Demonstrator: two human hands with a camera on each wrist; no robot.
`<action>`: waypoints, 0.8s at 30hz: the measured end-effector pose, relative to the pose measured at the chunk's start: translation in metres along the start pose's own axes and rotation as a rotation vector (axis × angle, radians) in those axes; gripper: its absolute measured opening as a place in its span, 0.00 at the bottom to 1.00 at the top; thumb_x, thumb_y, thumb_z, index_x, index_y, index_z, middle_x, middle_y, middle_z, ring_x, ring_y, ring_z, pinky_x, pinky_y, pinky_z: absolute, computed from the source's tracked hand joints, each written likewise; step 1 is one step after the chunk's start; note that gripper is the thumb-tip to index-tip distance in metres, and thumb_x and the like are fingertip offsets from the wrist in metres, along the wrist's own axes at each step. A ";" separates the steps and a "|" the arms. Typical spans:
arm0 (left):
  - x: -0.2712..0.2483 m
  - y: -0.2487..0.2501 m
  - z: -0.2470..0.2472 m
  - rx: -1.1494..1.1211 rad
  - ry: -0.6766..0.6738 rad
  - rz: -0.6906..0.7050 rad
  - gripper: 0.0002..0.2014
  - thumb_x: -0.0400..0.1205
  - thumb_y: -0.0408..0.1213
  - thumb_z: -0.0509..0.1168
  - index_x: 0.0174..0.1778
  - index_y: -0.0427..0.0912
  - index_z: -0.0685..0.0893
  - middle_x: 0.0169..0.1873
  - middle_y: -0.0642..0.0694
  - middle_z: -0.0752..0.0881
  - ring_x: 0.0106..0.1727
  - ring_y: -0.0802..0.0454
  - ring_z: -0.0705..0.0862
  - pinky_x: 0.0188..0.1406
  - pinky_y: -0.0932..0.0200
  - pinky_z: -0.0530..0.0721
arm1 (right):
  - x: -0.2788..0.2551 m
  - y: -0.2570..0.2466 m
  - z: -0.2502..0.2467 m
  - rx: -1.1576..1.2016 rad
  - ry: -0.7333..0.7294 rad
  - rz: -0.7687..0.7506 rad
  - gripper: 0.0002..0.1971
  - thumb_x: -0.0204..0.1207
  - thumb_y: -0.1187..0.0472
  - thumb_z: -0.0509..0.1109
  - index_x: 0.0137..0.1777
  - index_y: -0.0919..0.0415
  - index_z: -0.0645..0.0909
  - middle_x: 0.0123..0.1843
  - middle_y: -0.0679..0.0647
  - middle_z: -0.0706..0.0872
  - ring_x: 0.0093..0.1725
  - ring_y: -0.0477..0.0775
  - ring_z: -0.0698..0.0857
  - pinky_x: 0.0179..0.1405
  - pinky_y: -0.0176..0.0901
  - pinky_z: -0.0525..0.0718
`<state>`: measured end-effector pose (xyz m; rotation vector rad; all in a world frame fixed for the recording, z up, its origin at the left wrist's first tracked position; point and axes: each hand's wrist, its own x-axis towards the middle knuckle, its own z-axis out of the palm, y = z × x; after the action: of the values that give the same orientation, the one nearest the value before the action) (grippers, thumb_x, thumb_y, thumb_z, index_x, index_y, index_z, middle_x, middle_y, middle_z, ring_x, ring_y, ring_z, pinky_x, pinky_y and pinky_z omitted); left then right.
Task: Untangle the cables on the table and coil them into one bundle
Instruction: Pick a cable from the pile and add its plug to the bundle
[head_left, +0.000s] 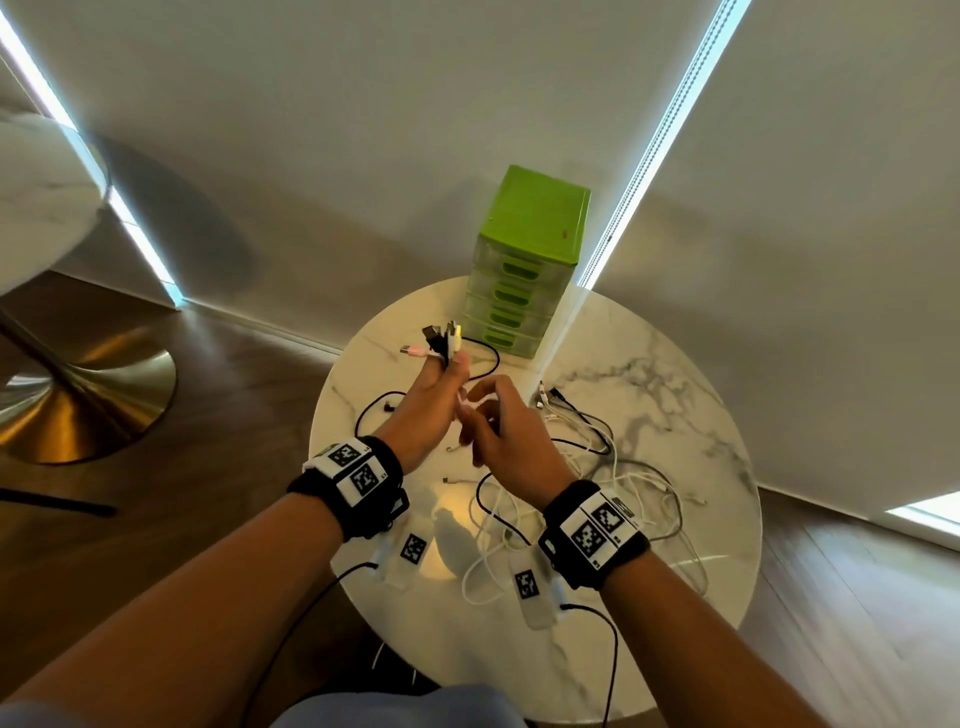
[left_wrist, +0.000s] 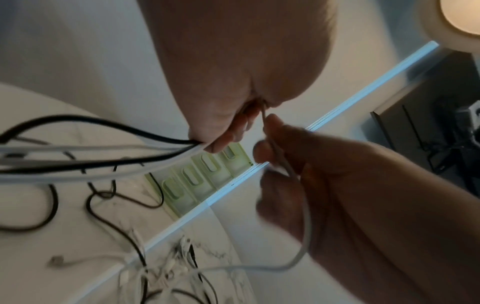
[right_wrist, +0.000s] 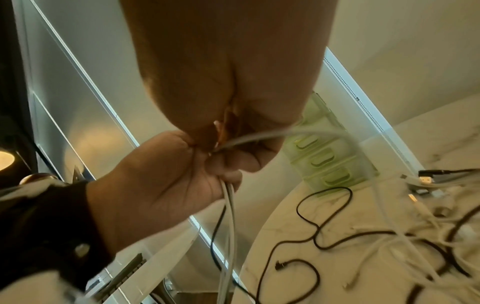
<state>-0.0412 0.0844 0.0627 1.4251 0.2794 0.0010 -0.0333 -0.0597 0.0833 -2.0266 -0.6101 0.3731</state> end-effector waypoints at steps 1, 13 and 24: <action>0.004 0.001 -0.003 -0.052 0.036 0.015 0.15 0.91 0.56 0.53 0.54 0.50 0.76 0.40 0.49 0.78 0.40 0.52 0.78 0.45 0.50 0.79 | -0.004 0.003 0.004 0.013 -0.069 0.046 0.10 0.90 0.50 0.60 0.57 0.57 0.73 0.36 0.52 0.89 0.27 0.49 0.84 0.31 0.43 0.84; 0.018 0.083 -0.047 -0.279 0.043 0.198 0.16 0.94 0.47 0.50 0.41 0.49 0.69 0.26 0.55 0.65 0.25 0.57 0.59 0.29 0.56 0.53 | -0.022 0.094 0.011 -0.194 -0.289 0.256 0.27 0.88 0.35 0.49 0.40 0.51 0.79 0.36 0.53 0.87 0.38 0.53 0.85 0.56 0.60 0.85; 0.011 0.019 -0.032 0.348 -0.019 -0.035 0.23 0.90 0.58 0.57 0.41 0.45 0.85 0.28 0.53 0.84 0.28 0.57 0.76 0.34 0.58 0.72 | 0.037 0.034 -0.015 -0.149 0.285 0.060 0.22 0.91 0.50 0.57 0.37 0.60 0.76 0.31 0.46 0.78 0.31 0.43 0.76 0.35 0.41 0.73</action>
<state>-0.0340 0.1203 0.0757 1.7646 0.2988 -0.0942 0.0135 -0.0642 0.0604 -2.1930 -0.4108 0.0714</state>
